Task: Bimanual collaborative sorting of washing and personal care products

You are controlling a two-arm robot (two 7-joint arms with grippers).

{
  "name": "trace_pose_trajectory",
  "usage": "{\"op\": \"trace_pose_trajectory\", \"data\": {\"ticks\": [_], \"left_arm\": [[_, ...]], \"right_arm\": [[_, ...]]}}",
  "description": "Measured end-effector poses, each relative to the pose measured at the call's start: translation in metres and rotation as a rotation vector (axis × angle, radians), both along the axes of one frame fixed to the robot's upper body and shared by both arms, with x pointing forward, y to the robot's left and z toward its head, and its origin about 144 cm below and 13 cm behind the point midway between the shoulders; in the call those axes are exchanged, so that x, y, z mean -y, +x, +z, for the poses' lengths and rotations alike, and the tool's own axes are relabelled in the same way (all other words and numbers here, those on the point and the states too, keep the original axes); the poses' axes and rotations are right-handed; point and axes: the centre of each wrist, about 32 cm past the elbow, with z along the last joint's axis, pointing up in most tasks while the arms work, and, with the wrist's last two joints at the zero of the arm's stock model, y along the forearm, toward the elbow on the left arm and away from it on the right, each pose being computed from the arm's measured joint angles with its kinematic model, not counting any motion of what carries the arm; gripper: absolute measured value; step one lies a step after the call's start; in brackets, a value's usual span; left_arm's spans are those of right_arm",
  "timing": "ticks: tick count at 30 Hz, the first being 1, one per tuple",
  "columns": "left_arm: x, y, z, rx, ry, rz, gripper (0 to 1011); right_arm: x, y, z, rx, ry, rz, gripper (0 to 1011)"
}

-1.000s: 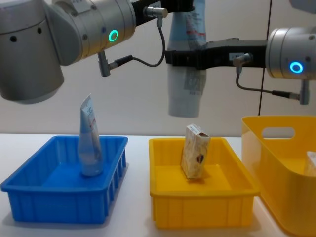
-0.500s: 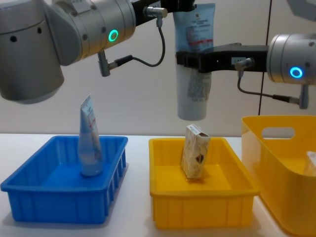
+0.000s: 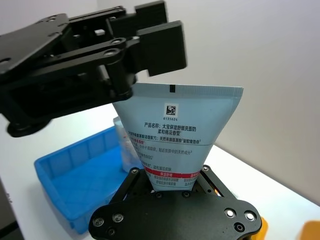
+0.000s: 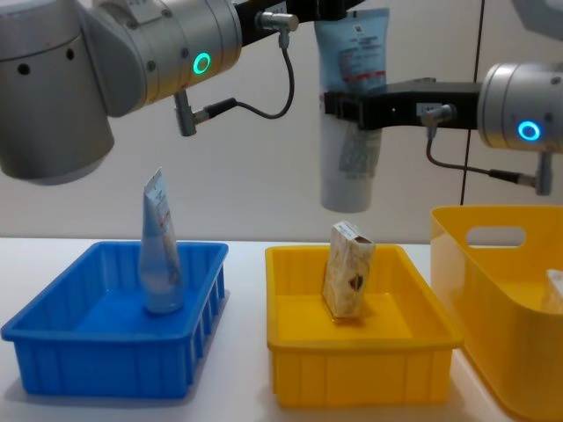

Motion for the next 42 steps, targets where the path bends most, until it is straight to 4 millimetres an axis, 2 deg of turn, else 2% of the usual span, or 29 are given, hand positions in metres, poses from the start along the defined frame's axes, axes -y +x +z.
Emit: {"op": "trace_pose_trajectory", "data": {"ticks": [3,9,17,35,39,42], "left_arm": [[0.000,0.000,0.000,0.000,0.000,0.000,599],[0.000,0.000,0.000,0.000,0.000,0.000,794],[0.000,0.000,0.000,0.000,0.000,0.000,1002],[0.000,0.000,0.000,0.000,0.000,0.000,1002],[0.000,0.000,0.000,0.000,0.000,0.000,1002],[0.000,0.000,0.000,0.000,0.000,0.000,1002]], "right_arm": [[0.001,-0.001,0.000,0.002,0.000,-0.015,171],[0.006,-0.007,0.000,0.009,-0.004,-0.078,168],[0.020,-0.017,0.002,0.020,-0.011,-0.189,164],[0.059,-0.039,-0.003,0.012,-0.029,-0.424,169],[0.066,-0.041,-0.007,0.003,-0.029,-0.446,269],[0.071,-0.040,-0.011,-0.007,-0.024,-0.456,388]]}}
